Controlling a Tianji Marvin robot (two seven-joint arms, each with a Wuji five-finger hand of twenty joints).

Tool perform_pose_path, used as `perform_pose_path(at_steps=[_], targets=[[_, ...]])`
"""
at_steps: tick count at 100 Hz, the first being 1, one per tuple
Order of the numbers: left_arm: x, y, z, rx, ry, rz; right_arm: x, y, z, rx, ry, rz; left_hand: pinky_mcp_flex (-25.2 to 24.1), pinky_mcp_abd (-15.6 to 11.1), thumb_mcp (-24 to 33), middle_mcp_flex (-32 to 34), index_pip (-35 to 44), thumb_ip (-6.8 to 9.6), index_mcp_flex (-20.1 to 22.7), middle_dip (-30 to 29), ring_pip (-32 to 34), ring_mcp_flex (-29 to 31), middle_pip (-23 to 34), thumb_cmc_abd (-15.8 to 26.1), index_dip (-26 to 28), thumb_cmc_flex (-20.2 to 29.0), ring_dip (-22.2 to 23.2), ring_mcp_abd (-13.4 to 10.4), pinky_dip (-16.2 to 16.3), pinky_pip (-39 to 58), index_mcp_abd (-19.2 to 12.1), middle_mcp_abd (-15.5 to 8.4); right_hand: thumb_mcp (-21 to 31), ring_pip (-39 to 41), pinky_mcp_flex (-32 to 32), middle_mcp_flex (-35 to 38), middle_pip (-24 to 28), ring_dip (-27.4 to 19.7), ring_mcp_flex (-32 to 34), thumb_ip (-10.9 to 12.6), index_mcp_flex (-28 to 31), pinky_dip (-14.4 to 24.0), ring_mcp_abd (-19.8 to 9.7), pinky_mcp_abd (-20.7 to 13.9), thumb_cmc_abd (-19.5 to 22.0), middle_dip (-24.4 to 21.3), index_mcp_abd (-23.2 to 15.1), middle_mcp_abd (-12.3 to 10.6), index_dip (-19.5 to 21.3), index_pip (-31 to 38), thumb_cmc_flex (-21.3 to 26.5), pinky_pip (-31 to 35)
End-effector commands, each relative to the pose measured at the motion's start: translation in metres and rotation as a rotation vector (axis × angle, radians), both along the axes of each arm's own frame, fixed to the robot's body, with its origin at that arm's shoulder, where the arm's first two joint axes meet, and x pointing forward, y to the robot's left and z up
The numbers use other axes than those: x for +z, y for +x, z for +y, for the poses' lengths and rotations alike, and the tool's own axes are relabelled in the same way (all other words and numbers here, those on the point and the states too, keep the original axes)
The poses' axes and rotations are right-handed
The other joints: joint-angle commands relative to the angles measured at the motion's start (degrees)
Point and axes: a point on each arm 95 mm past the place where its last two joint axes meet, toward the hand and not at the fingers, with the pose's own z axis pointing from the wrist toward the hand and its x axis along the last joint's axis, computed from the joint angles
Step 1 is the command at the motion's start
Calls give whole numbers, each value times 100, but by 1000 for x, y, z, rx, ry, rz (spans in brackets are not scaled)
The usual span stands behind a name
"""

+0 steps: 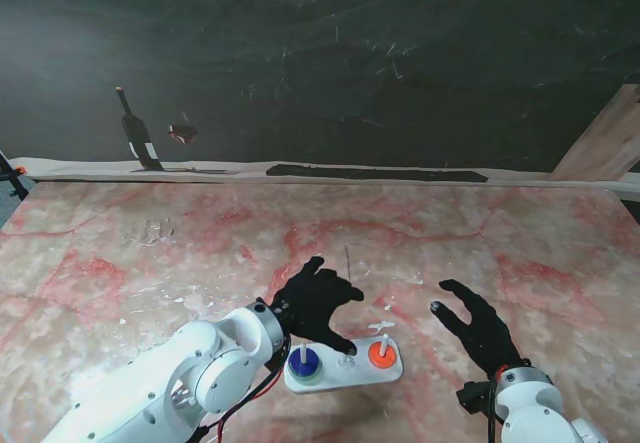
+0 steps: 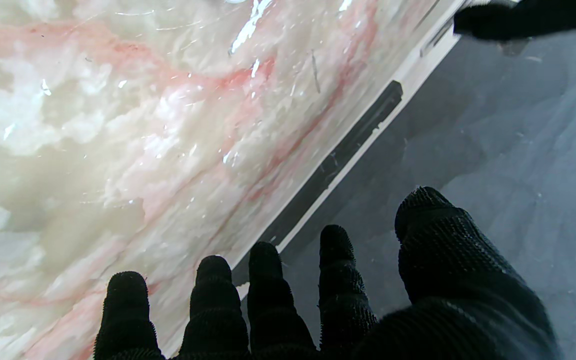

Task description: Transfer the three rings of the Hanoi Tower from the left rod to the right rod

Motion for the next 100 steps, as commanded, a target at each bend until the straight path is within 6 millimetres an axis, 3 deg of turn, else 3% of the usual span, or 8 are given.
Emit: perform_pose_path(at_steps=[1, 27, 58, 80, 92, 100], targets=[[-21, -10, 14, 25, 39, 49, -2, -2, 2, 8, 5, 4, -5, 72, -9, -159, -97, -13, -129, -59, -123, -206, -77, 58, -46, -61, -37, 43, -57, -82, 70, 209, -117, -48, -45, -246, 47, 43, -139, 98, -223, 139, -31, -55, 146, -53, 11, -29, 24, -55, -168, -153], [-45, -28, 44, 137, 95, 103, -2, 0, 2, 16, 0, 3, -15, 87, -29, -449, -212, -1, -475, -12, -198, -394, -55, -46, -55, -55, -60, 39, -124, -137, 108, 201, -123, -49, -47, -253, 46, 44, -146, 98, -220, 152, -31, -54, 145, -54, 14, -33, 25, -55, -172, -168], [-64, -33, 53, 179, 102, 140, -2, 1, 4, 21, -5, 7, 8, 83, -11, -794, -217, 58, -703, 83, -227, -544, -22, -398, 17, -46, -13, 23, -298, -247, 60, 210, -126, -50, -47, -263, 52, 45, -153, 98, -216, 168, -30, -56, 155, -52, 14, -30, 26, -55, -169, -189], [-70, -34, 55, 162, 118, 165, -2, 2, 4, 23, -3, 9, 36, 72, 85, -809, -111, 121, -711, 262, -241, -532, 99, -589, 137, 40, 27, -33, -451, -300, -79, -9, -128, -50, -47, -257, 54, 46, -154, 98, -216, 184, -29, -55, 156, -53, 20, -23, 26, -57, -166, -202], [-74, -35, 54, 144, 118, 173, -2, 2, 5, 25, -3, 10, 33, 75, 110, -558, 45, 132, -590, 427, -193, -367, 268, -594, 236, 99, 65, -26, -414, -223, -166, -237, -130, -51, -46, -260, 53, 45, -158, 98, -215, 194, -30, -56, 170, -54, 19, -29, 26, -58, -164, -208], [-77, -35, 53, 142, 112, 170, -2, 3, 5, 27, -3, 10, 23, 82, 118, -458, 136, 141, -486, 508, -170, -306, 328, -620, 284, 142, 88, -10, -365, -164, -163, -247, -132, -50, -45, -260, 54, 46, -156, 97, -219, 199, -29, -56, 169, -54, 24, -29, 26, -60, -160, -211]])
